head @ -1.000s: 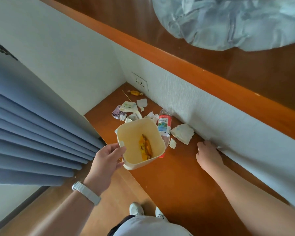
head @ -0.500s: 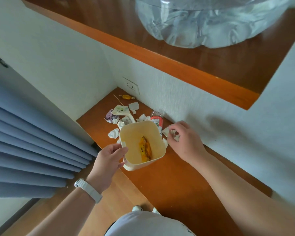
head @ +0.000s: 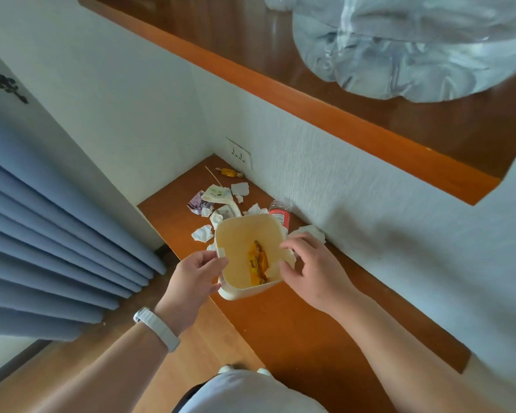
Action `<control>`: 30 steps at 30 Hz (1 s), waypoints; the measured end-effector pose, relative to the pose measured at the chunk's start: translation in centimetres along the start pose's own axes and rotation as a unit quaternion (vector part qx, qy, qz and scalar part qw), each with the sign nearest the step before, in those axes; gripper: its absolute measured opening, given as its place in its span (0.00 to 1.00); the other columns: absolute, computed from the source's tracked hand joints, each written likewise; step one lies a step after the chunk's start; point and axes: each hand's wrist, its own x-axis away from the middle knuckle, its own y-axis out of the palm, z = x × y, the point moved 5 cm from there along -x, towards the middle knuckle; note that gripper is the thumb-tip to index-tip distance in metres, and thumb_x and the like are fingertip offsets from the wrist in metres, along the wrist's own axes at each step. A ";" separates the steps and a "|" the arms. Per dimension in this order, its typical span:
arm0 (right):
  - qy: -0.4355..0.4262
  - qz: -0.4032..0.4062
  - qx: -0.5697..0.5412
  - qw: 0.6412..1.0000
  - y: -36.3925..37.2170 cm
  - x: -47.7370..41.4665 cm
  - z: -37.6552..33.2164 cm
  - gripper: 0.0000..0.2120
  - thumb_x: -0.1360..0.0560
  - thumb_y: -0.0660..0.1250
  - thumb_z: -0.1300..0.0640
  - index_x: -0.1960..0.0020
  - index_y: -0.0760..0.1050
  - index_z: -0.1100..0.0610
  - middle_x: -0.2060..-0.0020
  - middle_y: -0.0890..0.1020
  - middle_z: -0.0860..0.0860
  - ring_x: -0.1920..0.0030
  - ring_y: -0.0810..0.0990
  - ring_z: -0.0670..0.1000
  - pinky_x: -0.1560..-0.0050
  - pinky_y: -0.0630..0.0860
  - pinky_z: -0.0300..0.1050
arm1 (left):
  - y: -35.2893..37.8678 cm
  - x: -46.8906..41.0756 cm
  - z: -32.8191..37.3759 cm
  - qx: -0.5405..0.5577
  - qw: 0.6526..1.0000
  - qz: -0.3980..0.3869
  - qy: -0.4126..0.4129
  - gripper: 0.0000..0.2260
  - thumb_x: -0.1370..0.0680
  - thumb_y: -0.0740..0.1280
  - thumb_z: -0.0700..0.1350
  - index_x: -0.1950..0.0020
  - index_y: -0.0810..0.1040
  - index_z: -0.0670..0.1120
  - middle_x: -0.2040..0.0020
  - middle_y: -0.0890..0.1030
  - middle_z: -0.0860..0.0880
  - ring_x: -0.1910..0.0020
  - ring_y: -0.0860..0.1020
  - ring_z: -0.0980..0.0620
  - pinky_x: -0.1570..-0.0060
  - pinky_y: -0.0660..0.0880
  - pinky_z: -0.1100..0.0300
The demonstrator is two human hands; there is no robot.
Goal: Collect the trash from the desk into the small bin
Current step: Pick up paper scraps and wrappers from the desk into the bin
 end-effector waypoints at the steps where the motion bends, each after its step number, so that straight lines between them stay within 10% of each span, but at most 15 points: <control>1: 0.013 0.004 0.001 1.000 0.0 -0.1 0.7 0.15 0.25 0.64 0.48 0.43 0.76 0.55 0.47 0.77 0.46 0.53 0.74 0.42 0.58 0.74 0.32 | -0.2 -0.1 -0.1 0.002 1.000 0.002 0.000 0.06 0.20 0.72 0.46 0.45 0.84 0.48 0.49 0.89 0.48 0.46 0.86 0.47 0.41 0.83 0.45; 10: 0.218 -0.142 0.141 0.955 6.4 0.5 11.7 0.12 0.23 0.62 0.50 0.40 0.74 0.47 0.46 0.75 0.44 0.55 0.73 0.44 0.58 0.76 0.38 | -2.0 -1.0 -1.2 0.021 0.999 0.018 -0.017 0.06 0.20 0.71 0.44 0.44 0.84 0.45 0.49 0.89 0.44 0.46 0.87 0.43 0.42 0.82 0.45; 24: 0.185 -0.219 0.213 0.934 11.8 -1.3 13.7 0.19 0.23 0.65 0.55 0.33 0.70 0.52 0.35 0.73 0.51 0.40 0.73 0.51 0.52 0.79 0.44 | -2.5 -2.9 0.5 -0.007 1.000 0.023 -0.019 0.06 0.20 0.72 0.44 0.45 0.84 0.46 0.52 0.90 0.46 0.51 0.87 0.48 0.46 0.82 0.50; 30: 0.157 -0.221 0.238 0.933 10.9 -0.3 13.6 0.13 0.22 0.64 0.58 0.38 0.73 0.55 0.45 0.75 0.52 0.55 0.78 0.49 0.59 0.79 0.42 | -2.2 -4.1 1.2 -0.013 1.000 0.003 -0.012 0.06 0.19 0.71 0.45 0.45 0.84 0.47 0.54 0.90 0.50 0.51 0.86 0.51 0.47 0.82 0.51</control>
